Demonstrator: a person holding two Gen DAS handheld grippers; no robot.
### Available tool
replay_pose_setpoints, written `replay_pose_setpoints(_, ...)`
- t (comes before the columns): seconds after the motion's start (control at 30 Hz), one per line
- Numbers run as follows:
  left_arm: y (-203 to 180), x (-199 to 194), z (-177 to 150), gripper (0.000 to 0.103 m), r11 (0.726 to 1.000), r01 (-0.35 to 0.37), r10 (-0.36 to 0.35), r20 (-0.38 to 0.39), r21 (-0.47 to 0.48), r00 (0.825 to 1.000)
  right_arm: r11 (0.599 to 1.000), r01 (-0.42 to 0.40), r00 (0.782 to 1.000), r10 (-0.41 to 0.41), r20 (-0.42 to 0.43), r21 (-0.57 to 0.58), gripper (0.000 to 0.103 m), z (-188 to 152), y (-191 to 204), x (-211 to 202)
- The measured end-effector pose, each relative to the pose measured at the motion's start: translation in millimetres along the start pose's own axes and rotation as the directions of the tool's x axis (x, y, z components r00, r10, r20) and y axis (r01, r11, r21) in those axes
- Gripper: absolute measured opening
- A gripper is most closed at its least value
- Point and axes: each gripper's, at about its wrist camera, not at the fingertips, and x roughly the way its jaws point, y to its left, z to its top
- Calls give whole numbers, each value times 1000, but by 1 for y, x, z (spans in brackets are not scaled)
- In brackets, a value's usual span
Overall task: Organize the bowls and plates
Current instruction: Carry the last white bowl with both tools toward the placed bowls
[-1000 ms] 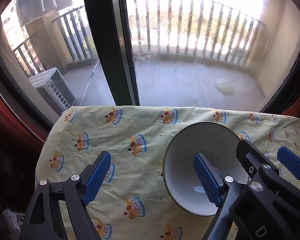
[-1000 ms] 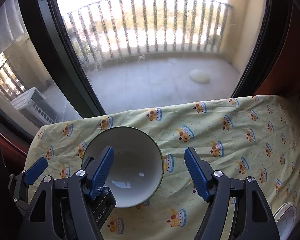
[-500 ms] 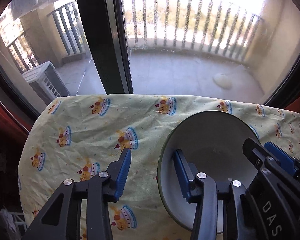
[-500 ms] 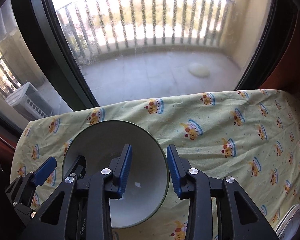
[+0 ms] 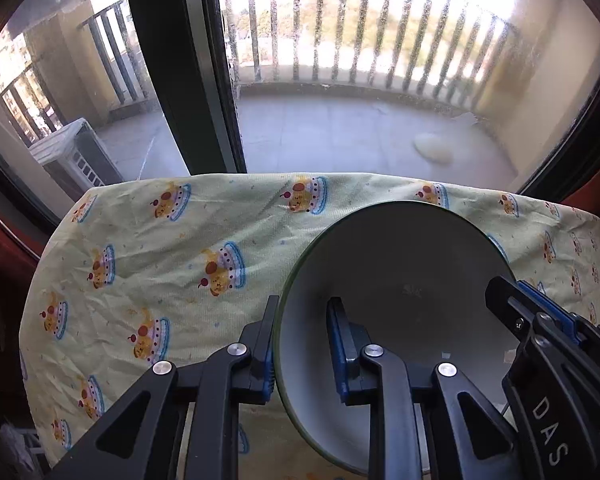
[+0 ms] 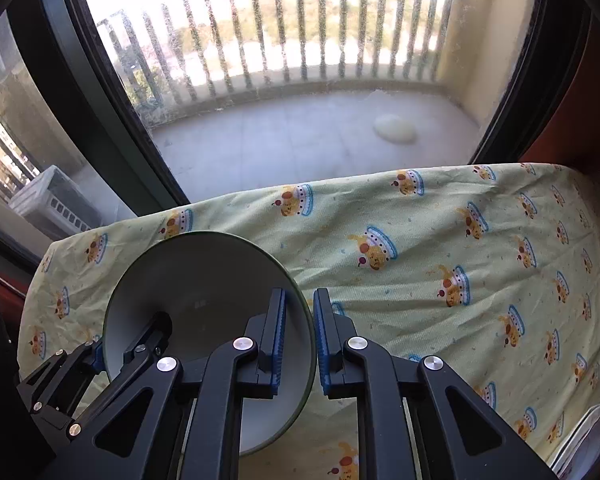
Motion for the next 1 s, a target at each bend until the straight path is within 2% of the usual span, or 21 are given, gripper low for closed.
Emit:
replay_pose_setpoints(0.27, -2, -11, -16, 20, 1000, -13, 13, -18, 23, 1000, 1000, 1, 1000, -1, -18, -17, 16, -13, -3, -14)
replay_pose_setpoints(0.43, -4, -19, -33, 21, 998, -31, 33, -40, 54, 999, 1000, -10, 999, 9, -54, -17, 16, -31, -7, -24)
replay_pose_setpoints(0.63, -4, -29, -54, 21, 998, -30, 33, -72, 50, 997, 1000, -15, 996, 15, -87, 0, 16, -54, -13, -37)
replay_pose_setpoints(1.0, 0, -43, -82, 21, 1000, 16, -13, -108, 26, 994, 1000, -12, 992, 13, -128, 4, 16, -88, -16, -55)
